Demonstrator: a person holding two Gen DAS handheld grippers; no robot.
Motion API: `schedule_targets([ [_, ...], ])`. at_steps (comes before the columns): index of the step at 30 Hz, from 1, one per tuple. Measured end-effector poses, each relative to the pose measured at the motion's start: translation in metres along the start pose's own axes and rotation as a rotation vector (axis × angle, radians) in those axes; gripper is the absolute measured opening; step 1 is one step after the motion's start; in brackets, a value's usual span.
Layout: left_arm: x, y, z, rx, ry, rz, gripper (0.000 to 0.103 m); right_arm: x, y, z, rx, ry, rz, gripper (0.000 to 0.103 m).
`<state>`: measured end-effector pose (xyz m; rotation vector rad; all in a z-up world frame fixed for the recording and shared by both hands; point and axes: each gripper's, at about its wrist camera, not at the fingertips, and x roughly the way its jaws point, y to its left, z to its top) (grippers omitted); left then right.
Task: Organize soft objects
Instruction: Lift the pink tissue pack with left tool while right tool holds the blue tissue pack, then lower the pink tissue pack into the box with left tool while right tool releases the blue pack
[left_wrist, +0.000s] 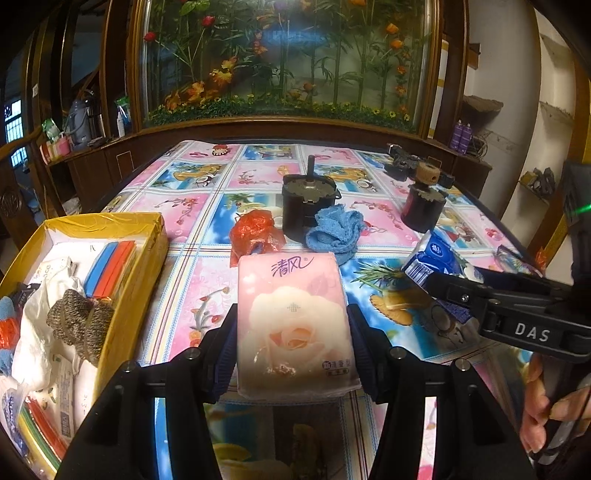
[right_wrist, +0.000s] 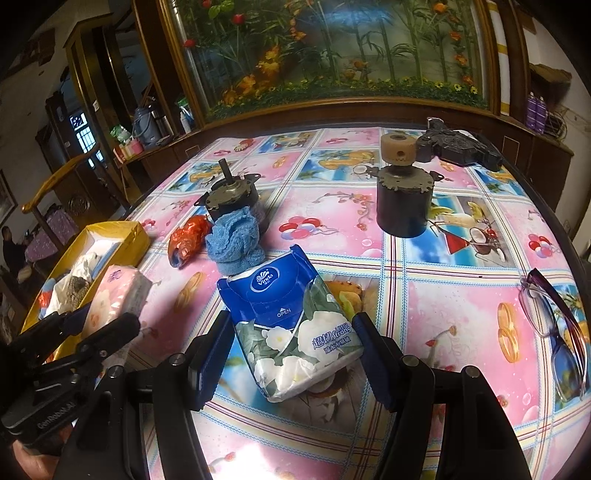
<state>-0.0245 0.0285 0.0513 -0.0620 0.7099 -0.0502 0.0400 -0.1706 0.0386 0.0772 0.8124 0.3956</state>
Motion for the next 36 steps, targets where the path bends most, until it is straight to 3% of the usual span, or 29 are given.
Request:
schedule_targets([
  [5,-0.029,0.026,0.009,-0.046,-0.043,-0.017,0.054,-0.007,0.018,-0.001,0.006,-0.021,0.029,0.07],
  [9,-0.056,0.055,0.015,-0.09,-0.086,0.0,0.054,-0.009,0.056,0.001,-0.038,-0.032,0.076,0.07],
  [16,-0.082,0.129,0.009,-0.187,-0.108,0.096,0.054,-0.002,0.15,0.009,-0.19,-0.005,0.189,0.07],
  [23,-0.084,0.208,-0.014,-0.319,-0.069,0.182,0.054,0.023,0.237,0.024,-0.295,0.04,0.266,0.071],
  [30,-0.085,0.24,-0.03,-0.378,-0.054,0.187,0.054,0.063,0.288,0.038,-0.303,0.093,0.282,0.071],
  [36,-0.079,0.243,-0.037,-0.382,-0.034,0.174,0.054,0.097,0.304,0.039,-0.29,0.137,0.259,0.071],
])
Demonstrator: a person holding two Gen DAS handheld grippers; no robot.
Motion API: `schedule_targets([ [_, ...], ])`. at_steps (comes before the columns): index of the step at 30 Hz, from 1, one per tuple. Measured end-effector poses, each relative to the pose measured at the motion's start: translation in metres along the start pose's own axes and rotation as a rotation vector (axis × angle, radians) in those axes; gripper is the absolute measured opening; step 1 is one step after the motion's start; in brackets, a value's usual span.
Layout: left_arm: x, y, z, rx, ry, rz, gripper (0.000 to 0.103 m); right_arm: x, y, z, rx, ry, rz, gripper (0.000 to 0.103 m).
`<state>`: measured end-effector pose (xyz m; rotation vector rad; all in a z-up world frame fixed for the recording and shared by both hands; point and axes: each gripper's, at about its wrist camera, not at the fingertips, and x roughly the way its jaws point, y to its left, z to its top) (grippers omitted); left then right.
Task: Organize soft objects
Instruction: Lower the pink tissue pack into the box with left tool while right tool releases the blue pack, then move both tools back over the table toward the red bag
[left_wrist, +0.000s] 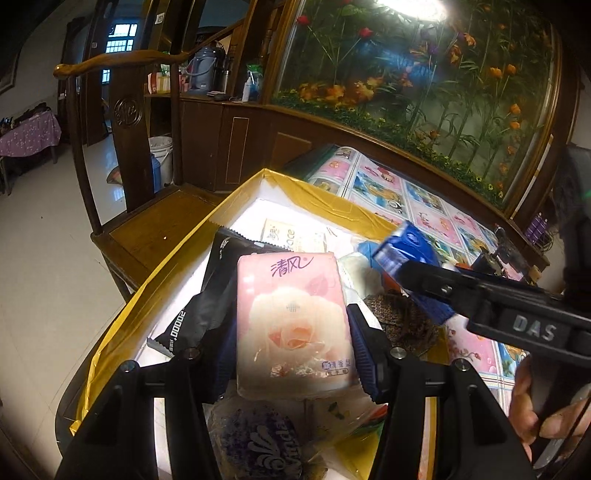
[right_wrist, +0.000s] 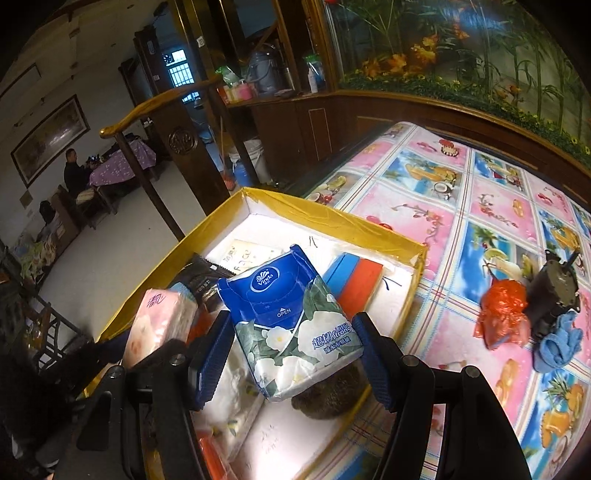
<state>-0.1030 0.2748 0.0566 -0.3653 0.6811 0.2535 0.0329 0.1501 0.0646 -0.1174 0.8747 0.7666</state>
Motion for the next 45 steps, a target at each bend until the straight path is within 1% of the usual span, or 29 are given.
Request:
schedule_targets([
  [9,-0.001,0.001,0.0,0.001,0.002,-0.005,0.055,0.019,-0.002,0.003,0.008,0.021,-0.022,0.07],
  [12,0.001,0.001,0.001,-0.001,0.007,-0.002,0.056,0.023,-0.005,0.0,0.02,0.031,-0.004,0.07],
  [13,0.001,0.002,0.001,-0.003,0.009,-0.003,0.058,0.022,-0.006,-0.001,0.022,0.028,0.002,0.07],
  [15,0.001,0.002,0.002,-0.009,0.012,-0.006,0.066,0.016,-0.006,-0.003,0.028,0.016,0.01,0.07],
  [16,0.001,0.002,0.002,-0.012,0.012,-0.008,0.072,0.013,-0.007,-0.003,0.031,0.01,0.013,0.07],
  [23,-0.006,-0.009,0.0,-0.002,0.014,-0.016,0.075,-0.014,-0.017,-0.01,0.059,-0.031,0.035,0.07],
  [27,-0.014,-0.019,0.002,0.009,-0.001,-0.017,0.077,-0.032,-0.028,-0.018,0.078,-0.055,0.045,0.07],
  [32,-0.022,-0.034,0.001,0.033,-0.015,-0.017,0.079,-0.056,-0.059,-0.031,0.146,-0.085,0.06,0.07],
  [37,-0.028,-0.052,-0.001,0.069,-0.023,-0.021,0.08,-0.08,-0.093,-0.045,0.2,-0.115,0.049,0.07],
  [41,-0.033,-0.077,-0.005,0.125,-0.031,-0.034,0.081,-0.101,-0.128,-0.059,0.247,-0.154,0.007,0.07],
  [45,-0.035,-0.11,-0.013,0.194,-0.033,-0.072,0.085,-0.118,-0.174,-0.075,0.324,-0.189,-0.079,0.07],
])
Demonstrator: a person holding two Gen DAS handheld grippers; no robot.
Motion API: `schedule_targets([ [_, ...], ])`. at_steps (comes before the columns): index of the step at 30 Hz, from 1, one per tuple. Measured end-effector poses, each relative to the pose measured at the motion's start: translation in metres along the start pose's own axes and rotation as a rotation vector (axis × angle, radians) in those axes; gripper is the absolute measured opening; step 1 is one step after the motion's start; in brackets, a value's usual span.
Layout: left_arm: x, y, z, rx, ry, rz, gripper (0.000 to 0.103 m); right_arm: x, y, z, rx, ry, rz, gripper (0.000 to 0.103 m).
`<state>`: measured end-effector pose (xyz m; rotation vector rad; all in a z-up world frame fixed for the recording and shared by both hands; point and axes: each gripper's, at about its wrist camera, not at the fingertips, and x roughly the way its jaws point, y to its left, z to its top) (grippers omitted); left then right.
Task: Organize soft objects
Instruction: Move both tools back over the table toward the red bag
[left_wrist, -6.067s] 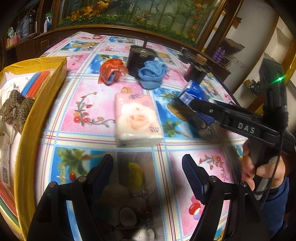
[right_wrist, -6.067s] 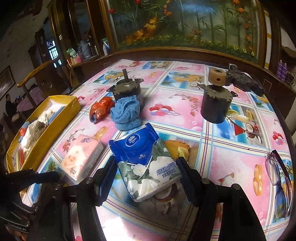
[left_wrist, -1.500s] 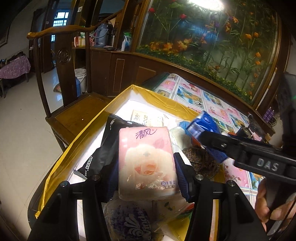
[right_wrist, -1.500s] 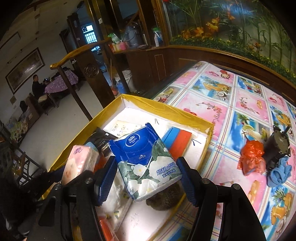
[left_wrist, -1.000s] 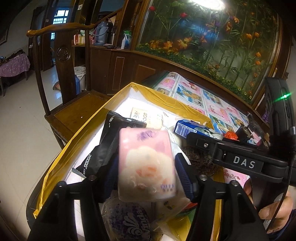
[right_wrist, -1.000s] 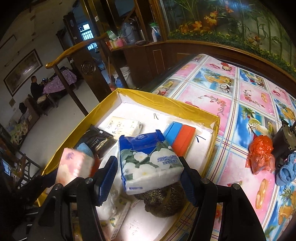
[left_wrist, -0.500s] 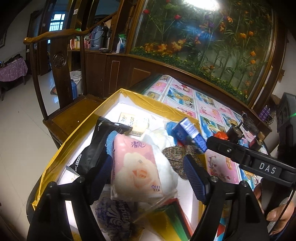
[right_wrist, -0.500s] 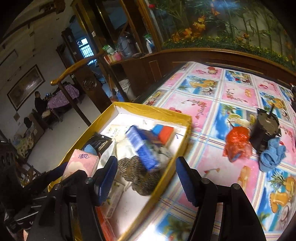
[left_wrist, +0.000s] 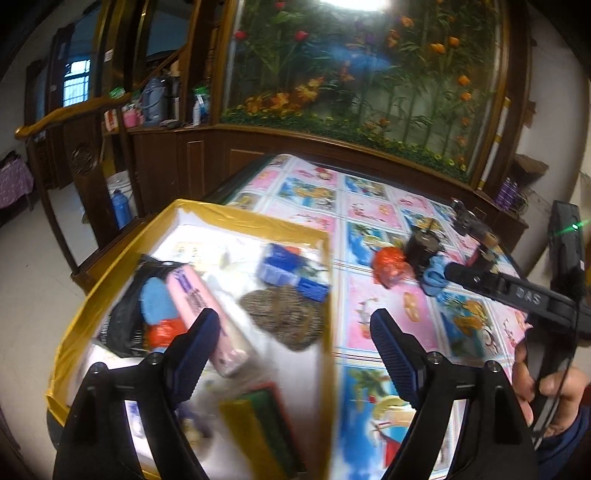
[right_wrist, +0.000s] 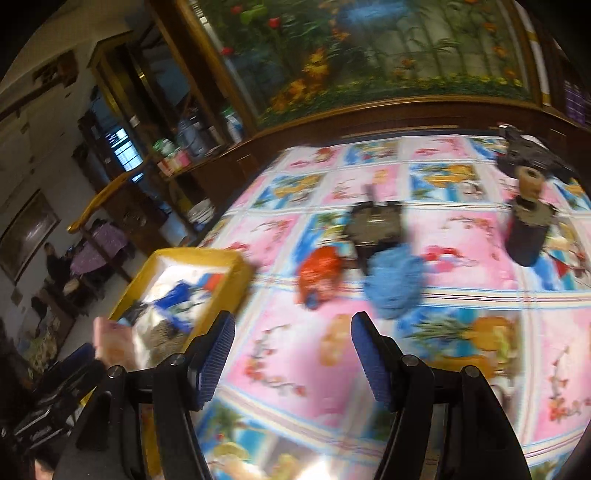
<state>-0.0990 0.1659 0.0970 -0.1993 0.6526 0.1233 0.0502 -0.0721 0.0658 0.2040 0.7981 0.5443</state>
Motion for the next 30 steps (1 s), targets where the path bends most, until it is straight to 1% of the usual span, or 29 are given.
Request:
schedule_targets([
  [2,0.005,-0.023,-0.005,0.044,0.015,-0.031,0.085,-0.002,-0.023,0.001,0.032,-0.012,-0.073,0.07],
  [5,0.021,-0.062,-0.021,0.107,0.083,-0.11,0.085,-0.001,-0.048,0.002,0.072,-0.013,-0.143,0.07],
  [8,0.04,-0.102,-0.044,0.202,0.14,-0.171,0.085,0.002,-0.064,0.002,0.118,0.003,-0.145,0.07],
  [11,0.055,-0.127,-0.062,0.271,0.199,-0.186,0.085,0.006,-0.068,0.0,0.132,0.015,-0.145,0.07],
  [12,0.057,-0.13,-0.064,0.284,0.212,-0.187,0.085,0.008,-0.068,0.0,0.129,0.019,-0.149,0.07],
  [14,0.055,-0.13,-0.062,0.279,0.189,-0.2,0.085,0.011,-0.067,0.001,0.125,0.023,-0.154,0.07],
  [15,0.056,-0.128,-0.062,0.273,0.195,-0.205,0.085,0.013,-0.066,0.001,0.126,0.029,-0.153,0.07],
  [17,0.062,-0.123,-0.063,0.24,0.238,-0.222,0.085,0.018,-0.064,0.003,0.127,0.039,-0.152,0.07],
  [21,0.064,-0.113,-0.063,0.179,0.254,-0.249,0.085,0.039,-0.054,0.015,0.085,0.079,-0.163,0.071],
  [26,0.062,-0.113,-0.064,0.174,0.259,-0.264,0.085,0.067,-0.047,0.025,0.045,0.108,-0.194,0.071],
  [27,0.062,-0.113,-0.064,0.177,0.26,-0.265,0.085,0.071,-0.048,0.024,0.05,0.111,-0.189,0.064],
  [28,0.062,-0.113,-0.064,0.178,0.26,-0.266,0.085,0.072,-0.051,0.023,0.062,0.109,-0.186,0.044],
  [30,0.063,-0.113,-0.064,0.174,0.263,-0.27,0.085,0.07,-0.055,0.02,0.082,0.107,-0.169,0.043],
])
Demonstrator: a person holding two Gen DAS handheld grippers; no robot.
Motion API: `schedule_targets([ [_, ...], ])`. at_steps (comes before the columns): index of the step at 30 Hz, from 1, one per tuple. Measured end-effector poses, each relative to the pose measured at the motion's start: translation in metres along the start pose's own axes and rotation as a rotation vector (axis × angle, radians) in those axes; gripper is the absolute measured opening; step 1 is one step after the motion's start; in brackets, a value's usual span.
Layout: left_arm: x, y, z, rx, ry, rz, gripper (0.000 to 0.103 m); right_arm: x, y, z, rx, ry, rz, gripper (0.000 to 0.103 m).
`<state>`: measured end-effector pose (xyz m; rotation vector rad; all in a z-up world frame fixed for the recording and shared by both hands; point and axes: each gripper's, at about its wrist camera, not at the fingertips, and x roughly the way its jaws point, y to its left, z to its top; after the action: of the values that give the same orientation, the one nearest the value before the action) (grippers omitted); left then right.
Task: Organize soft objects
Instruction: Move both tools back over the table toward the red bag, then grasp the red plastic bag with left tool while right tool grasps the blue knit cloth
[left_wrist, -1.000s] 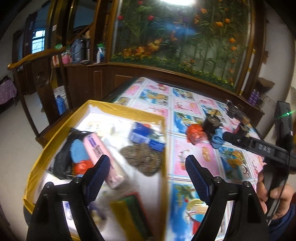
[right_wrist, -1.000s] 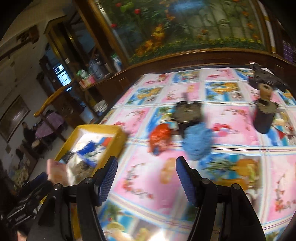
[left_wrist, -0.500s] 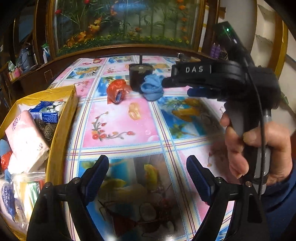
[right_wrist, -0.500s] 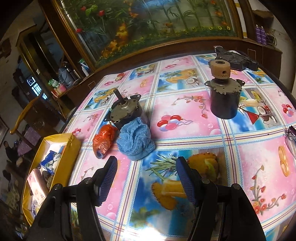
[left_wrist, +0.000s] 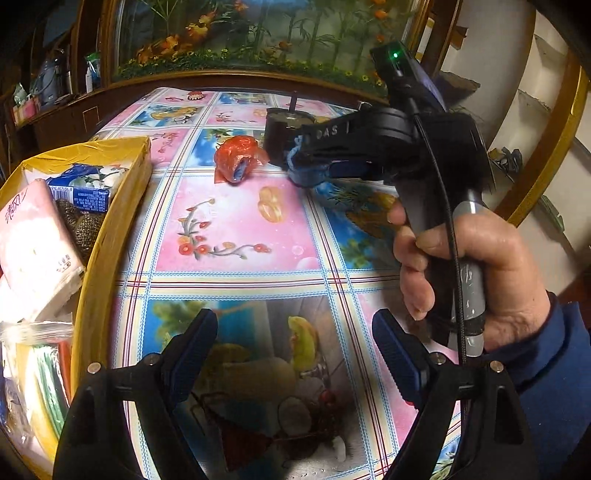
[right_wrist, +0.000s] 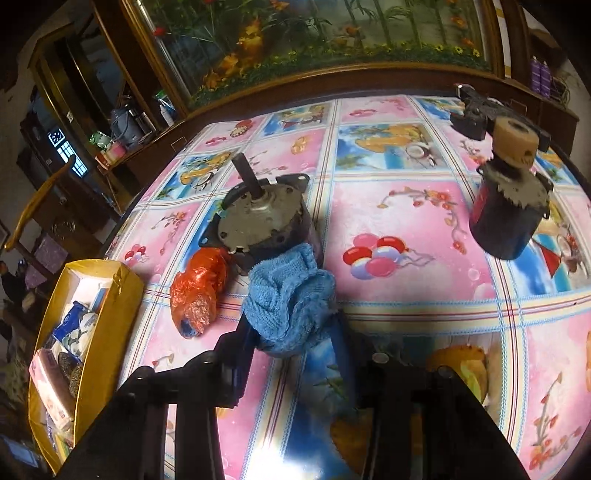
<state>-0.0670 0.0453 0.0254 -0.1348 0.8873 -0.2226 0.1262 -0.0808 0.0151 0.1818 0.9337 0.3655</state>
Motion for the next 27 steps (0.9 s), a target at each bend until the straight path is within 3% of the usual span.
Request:
schedule_targets([
  [9,-0.002,0.006,0.012,-0.042,-0.008,0.021,0.085,-0.048,-0.027,0.002,0.081,-0.122,0.045,0.042],
  [14,0.0,0.021,0.055,-0.139,0.001,0.024,0.085,-0.073,-0.032,0.007,0.095,-0.2,0.041,0.042],
  [17,0.01,0.033,0.087,-0.197,0.009,0.066,0.085,-0.082,-0.035,0.008,0.11,-0.221,0.051,0.042],
  [25,0.053,0.05,0.143,-0.254,0.041,0.142,0.085,-0.09,-0.051,0.011,0.18,-0.222,0.103,0.042],
  [27,0.063,0.052,0.148,-0.262,0.057,0.128,0.084,-0.093,-0.054,0.011,0.195,-0.224,0.115,0.042],
])
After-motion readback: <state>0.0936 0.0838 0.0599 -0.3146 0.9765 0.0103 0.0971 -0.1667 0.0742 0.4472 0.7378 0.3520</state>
